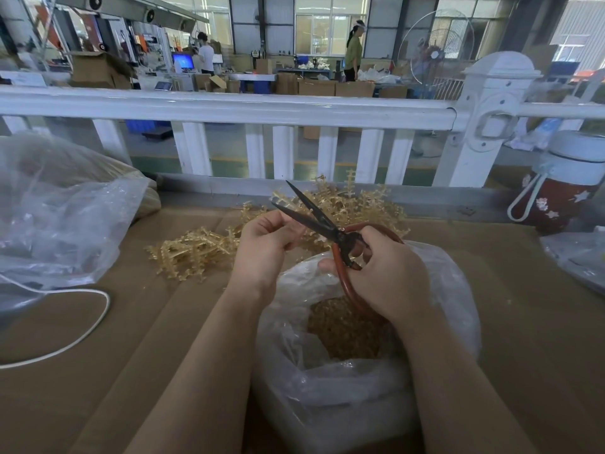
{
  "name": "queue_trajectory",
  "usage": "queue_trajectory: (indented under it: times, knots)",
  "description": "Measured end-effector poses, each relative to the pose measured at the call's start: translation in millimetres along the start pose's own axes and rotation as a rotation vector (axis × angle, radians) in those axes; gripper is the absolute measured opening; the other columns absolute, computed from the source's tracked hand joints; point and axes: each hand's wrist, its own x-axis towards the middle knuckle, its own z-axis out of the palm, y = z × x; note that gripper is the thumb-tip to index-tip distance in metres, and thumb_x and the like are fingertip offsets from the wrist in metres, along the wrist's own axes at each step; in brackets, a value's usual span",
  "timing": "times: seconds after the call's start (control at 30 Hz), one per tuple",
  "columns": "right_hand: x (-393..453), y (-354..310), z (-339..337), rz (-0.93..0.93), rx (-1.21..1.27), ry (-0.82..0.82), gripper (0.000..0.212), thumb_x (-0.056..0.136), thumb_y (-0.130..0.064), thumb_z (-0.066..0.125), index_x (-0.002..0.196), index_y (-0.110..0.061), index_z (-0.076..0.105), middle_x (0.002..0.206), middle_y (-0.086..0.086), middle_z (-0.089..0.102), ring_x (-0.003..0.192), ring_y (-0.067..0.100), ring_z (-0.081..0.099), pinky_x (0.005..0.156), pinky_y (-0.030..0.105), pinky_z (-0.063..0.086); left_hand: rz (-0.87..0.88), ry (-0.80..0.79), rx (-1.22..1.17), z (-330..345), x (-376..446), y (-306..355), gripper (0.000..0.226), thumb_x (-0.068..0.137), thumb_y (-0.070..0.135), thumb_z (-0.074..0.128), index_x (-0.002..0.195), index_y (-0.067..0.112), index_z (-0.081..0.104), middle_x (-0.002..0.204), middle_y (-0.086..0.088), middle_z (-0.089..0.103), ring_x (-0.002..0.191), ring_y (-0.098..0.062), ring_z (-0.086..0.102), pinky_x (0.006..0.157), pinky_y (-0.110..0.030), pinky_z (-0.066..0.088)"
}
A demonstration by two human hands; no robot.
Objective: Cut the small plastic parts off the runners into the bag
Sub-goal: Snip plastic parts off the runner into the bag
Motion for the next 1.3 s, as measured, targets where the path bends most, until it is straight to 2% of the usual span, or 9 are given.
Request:
queue_trajectory:
  times: [0.23, 0.37, 0.5, 0.67, 0.8, 0.9, 1.03, 1.2, 1.3]
  knots:
    - [0.2, 0.7, 0.4, 0.012, -0.023, 0.022, 0.062, 0.062, -0.095, 0.043, 0.087, -0.039, 0.055, 0.075, -0.025, 0.057, 0.071, -0.002, 0.054, 0.059, 0.013, 0.039, -0.005, -0.022, 0.001, -1.5, 1.5, -1.5, 0.023, 0.094, 0.001, 0.057, 0.076, 0.012, 0.066, 0.084, -0.013, 0.051, 0.074, -0.022, 0.036, 0.063, -0.021, 0.038]
    - [-0.6, 1.2, 0.1, 0.007, -0.040, 0.025, 0.062, 0.066, -0.092, 0.049, 0.092, -0.037, 0.061, 0.080, -0.022, 0.063, 0.074, 0.000, 0.056, 0.060, 0.012, 0.039, 0.001, -0.031, -0.013, -2.7, 2.0, -1.8, 0.020, 0.094, 0.001, 0.057, 0.078, 0.010, 0.063, 0.086, -0.013, 0.050, 0.072, -0.022, 0.035, 0.062, -0.018, 0.038]
    - [-1.4, 0.3, -2.3, -0.001, -0.047, 0.016, 0.061, 0.068, -0.091, 0.050, 0.093, -0.036, 0.062, 0.083, -0.022, 0.064, 0.078, 0.001, 0.058, 0.061, 0.012, 0.039, 0.020, -0.016, 0.001, -2.0, 1.4, -0.6, 0.022, 0.094, 0.000, 0.058, 0.076, 0.010, 0.065, 0.078, -0.013, 0.051, 0.063, -0.009, 0.041, 0.063, -0.021, 0.038]
    - [-0.2, -0.3, -4.1, 0.008, -0.050, -0.015, 0.062, 0.068, -0.091, 0.051, 0.096, -0.037, 0.062, 0.088, -0.022, 0.066, 0.081, 0.002, 0.059, 0.062, 0.011, 0.037, 0.051, 0.007, 0.053, -1.2, 0.5, -0.2, 0.029, 0.093, -0.003, 0.057, 0.073, 0.014, 0.066, 0.063, 0.011, 0.063, 0.057, -0.001, 0.051, 0.061, -0.016, 0.042]
    - [-0.7, -0.8, -4.0, 0.007, -0.055, -0.008, 0.060, 0.067, -0.092, 0.047, 0.090, -0.038, 0.056, 0.082, -0.024, 0.060, 0.076, 0.000, 0.054, 0.060, 0.010, 0.034, 0.064, 0.029, 0.087, -1.4, 1.1, -1.7, 0.015, 0.094, -0.001, 0.058, 0.080, -0.001, 0.064, 0.070, 0.001, 0.060, 0.062, -0.006, 0.049, 0.069, -0.025, 0.041]
    - [-0.1, -1.2, -4.1, 0.006, -0.061, 0.009, 0.060, 0.065, -0.094, 0.043, 0.088, -0.040, 0.053, 0.079, -0.025, 0.056, 0.072, -0.002, 0.050, 0.058, 0.010, 0.033, 0.066, 0.041, 0.102, -1.8, 1.5, -2.0, 0.016, 0.093, -0.001, 0.059, 0.079, 0.003, 0.066, 0.074, -0.003, 0.061, 0.066, -0.010, 0.049, 0.072, -0.029, 0.041]
    - [0.1, -0.4, -3.3, -0.001, -0.069, 0.042, 0.056, 0.066, -0.093, 0.043, 0.082, -0.040, 0.050, 0.071, -0.025, 0.053, 0.065, -0.006, 0.047, 0.055, 0.011, 0.031, 0.066, 0.038, 0.109, -1.5, 0.8, -2.5, 0.023, 0.093, -0.002, 0.059, 0.076, 0.011, 0.067, 0.068, 0.006, 0.063, 0.064, -0.006, 0.052, 0.071, -0.027, 0.042]
    - [-0.7, 1.2, -1.7, 0.001, -0.097, 0.057, 0.061, 0.068, -0.091, 0.050, 0.089, -0.036, 0.064, 0.076, -0.024, 0.059, 0.063, -0.005, 0.046, 0.055, 0.008, 0.028, 0.079, 0.020, 0.071, -1.9, 0.7, -3.3, 0.011, 0.094, -0.001, 0.059, 0.087, -0.003, 0.067, 0.075, 0.005, 0.067, 0.065, -0.003, 0.055, 0.068, -0.016, 0.044]
    - [-0.9, 1.2, -1.1, 0.004, -0.090, 0.075, 0.069, 0.066, -0.094, 0.044, 0.089, -0.033, 0.067, 0.074, -0.023, 0.060, 0.061, -0.005, 0.045, 0.055, 0.007, 0.029, 0.083, 0.016, 0.055, -2.7, 0.8, -3.6, 0.013, 0.094, 0.002, 0.061, 0.095, -0.010, 0.066, 0.080, 0.001, 0.067, 0.065, -0.002, 0.054, 0.066, -0.014, 0.043]
